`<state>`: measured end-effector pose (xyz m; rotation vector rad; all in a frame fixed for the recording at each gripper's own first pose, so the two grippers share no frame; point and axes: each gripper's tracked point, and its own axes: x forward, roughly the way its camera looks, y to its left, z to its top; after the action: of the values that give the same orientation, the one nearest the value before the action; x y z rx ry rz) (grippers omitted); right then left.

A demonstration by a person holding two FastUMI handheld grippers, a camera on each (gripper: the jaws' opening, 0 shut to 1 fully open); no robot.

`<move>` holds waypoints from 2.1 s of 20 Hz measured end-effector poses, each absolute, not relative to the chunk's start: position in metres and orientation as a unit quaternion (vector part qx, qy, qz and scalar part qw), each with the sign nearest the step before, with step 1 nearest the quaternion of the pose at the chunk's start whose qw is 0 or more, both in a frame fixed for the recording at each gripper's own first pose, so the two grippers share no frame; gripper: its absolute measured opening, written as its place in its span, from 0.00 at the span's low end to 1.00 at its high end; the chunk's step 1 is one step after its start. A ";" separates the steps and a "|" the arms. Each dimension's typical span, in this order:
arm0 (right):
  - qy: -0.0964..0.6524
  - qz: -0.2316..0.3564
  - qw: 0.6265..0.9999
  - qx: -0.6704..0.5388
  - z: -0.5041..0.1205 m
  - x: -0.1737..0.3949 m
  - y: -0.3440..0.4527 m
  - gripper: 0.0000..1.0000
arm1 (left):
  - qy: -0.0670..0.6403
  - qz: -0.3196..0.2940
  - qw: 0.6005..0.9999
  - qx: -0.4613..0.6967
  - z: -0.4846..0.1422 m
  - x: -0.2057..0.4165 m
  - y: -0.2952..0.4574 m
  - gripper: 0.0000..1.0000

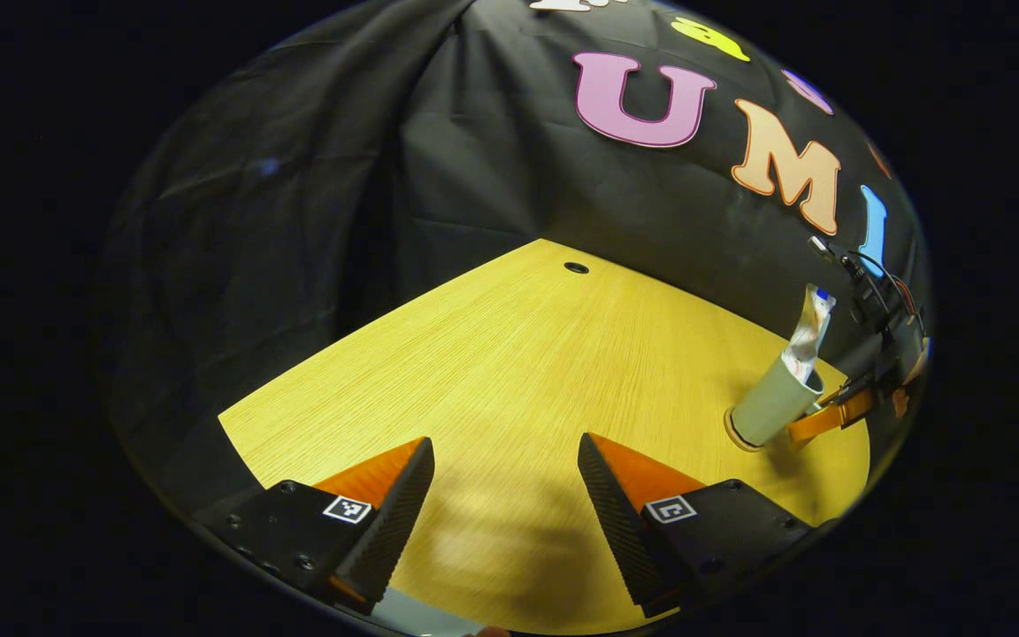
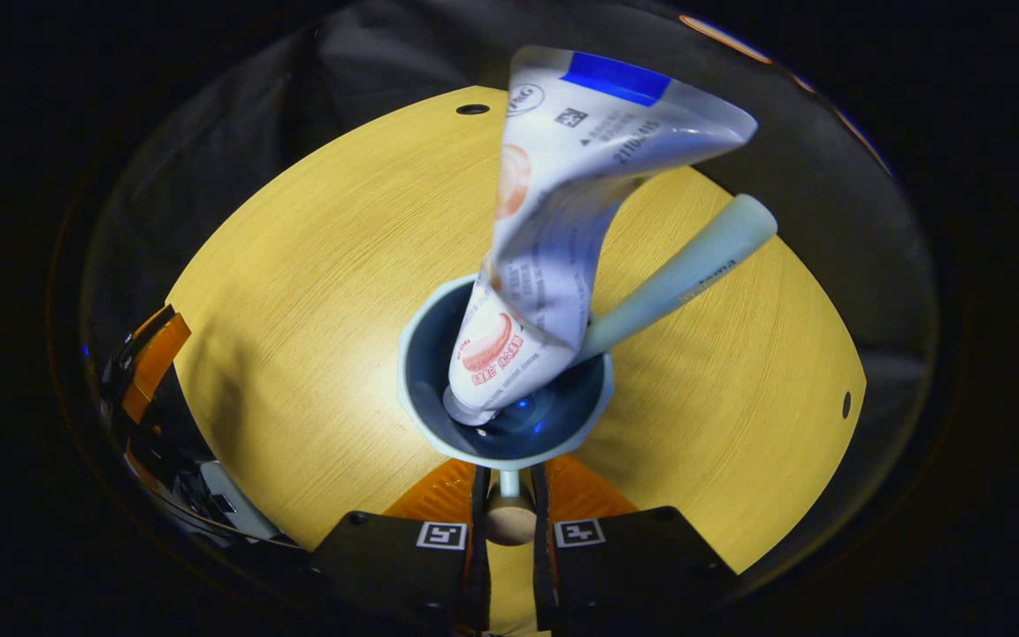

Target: Put the toothbrush and toothpaste on the desktop into the cup, then pick up the cup and place it on the coaster on the desktop.

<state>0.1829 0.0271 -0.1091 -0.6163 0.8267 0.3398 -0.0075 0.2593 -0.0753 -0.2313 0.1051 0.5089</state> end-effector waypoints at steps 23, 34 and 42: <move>0.309 0.174 0.921 -0.161 -0.061 0.132 -0.024 1.00 | 0.045 0.154 0.986 -0.049 -0.078 -0.012 0.240 0.95; 0.225 0.072 0.972 0.002 -0.043 0.092 -0.153 1.00 | 0.090 -0.011 0.996 0.006 -0.078 0.019 0.158 0.95; 0.165 0.019 0.982 0.085 -0.038 0.054 -0.241 0.99 | 0.139 -0.058 0.989 0.009 -0.102 0.035 0.075 0.96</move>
<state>0.0536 -0.2415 -0.0382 0.1716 0.3318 0.0380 0.0346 0.0751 -0.1016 0.0172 0.2795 -0.1156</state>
